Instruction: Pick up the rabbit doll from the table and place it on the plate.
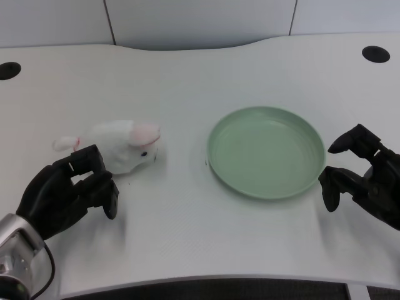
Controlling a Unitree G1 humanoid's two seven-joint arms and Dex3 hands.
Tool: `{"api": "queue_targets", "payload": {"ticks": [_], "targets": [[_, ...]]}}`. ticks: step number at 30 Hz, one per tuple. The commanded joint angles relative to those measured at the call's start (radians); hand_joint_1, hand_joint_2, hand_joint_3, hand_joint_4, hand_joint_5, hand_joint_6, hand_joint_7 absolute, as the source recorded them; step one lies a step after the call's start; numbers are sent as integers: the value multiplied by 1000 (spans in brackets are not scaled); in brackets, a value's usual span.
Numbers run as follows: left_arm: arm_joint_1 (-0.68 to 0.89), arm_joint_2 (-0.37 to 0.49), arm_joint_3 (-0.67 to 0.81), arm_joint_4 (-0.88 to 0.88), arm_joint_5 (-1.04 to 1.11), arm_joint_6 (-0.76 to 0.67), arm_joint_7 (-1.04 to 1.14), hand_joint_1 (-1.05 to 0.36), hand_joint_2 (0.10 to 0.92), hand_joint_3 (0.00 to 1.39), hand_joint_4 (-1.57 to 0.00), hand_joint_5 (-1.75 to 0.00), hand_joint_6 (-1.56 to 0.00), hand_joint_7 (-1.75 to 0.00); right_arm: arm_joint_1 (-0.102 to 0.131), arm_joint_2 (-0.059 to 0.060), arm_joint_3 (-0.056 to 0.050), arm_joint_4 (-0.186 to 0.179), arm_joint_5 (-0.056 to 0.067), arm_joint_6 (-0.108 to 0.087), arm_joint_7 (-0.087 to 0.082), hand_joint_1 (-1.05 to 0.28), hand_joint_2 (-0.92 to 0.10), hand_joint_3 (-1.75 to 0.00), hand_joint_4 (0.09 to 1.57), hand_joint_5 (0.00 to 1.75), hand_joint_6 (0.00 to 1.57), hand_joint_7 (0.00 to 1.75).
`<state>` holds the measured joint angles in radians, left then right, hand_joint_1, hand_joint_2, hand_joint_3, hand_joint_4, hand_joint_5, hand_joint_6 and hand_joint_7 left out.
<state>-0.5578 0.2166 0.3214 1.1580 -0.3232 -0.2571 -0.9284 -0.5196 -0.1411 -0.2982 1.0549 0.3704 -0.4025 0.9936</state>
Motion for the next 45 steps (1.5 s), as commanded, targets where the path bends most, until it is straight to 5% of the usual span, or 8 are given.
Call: {"api": "queue_targets", "payload": {"ticks": [1,15,21,27,29,32,33,45], "targets": [[-5,14,3,10,1,-1,-8,-598,921,81,-916,-1746,-704,-1746,-9,-10,-1,-2,-3,-11,-3,-516,-921,-126,857,1746,627,1746],[-5,13,2,12,4,-5,3,-600,921,76,-918,-1746,-722,-1746,-10,-12,-7,3,5,-9,10,-512,-921,-129,851,1746,624,1746],[-7,14,4,14,1,6,0,-608,921,63,-914,-1746,-715,-1746,-9,-12,-1,-2,-5,-17,-4,-518,-921,-124,857,1746,631,1746],[-4,14,1,4,4,7,11,-624,921,58,-915,-1746,-703,-1746,-9,-9,-3,-4,2,-11,0,-503,-921,-127,857,1746,632,1746],[8,2,12,-23,-20,31,-2,-646,921,64,-755,-1719,-691,-1444,-7,-10,-5,-7,5,-8,4,-488,-921,-128,849,1746,624,1746],[40,-27,17,-104,-54,57,-26,-617,921,127,-654,-1263,-789,-740,-6,-13,-3,-9,1,-2,-7,-488,-918,-124,831,1746,621,1746],[58,-37,8,-159,-59,53,-25,-612,921,133,-639,-1199,-797,-667,-7,-14,-4,-8,3,5,-3,-485,-919,-122,826,1746,621,1746],[165,-60,-45,-464,-77,42,-7,-570,921,198,-576,-1121,-769,-593,-7,-13,-2,-9,2,17,-10,-503,-921,-105,821,1746,613,1746]]}}
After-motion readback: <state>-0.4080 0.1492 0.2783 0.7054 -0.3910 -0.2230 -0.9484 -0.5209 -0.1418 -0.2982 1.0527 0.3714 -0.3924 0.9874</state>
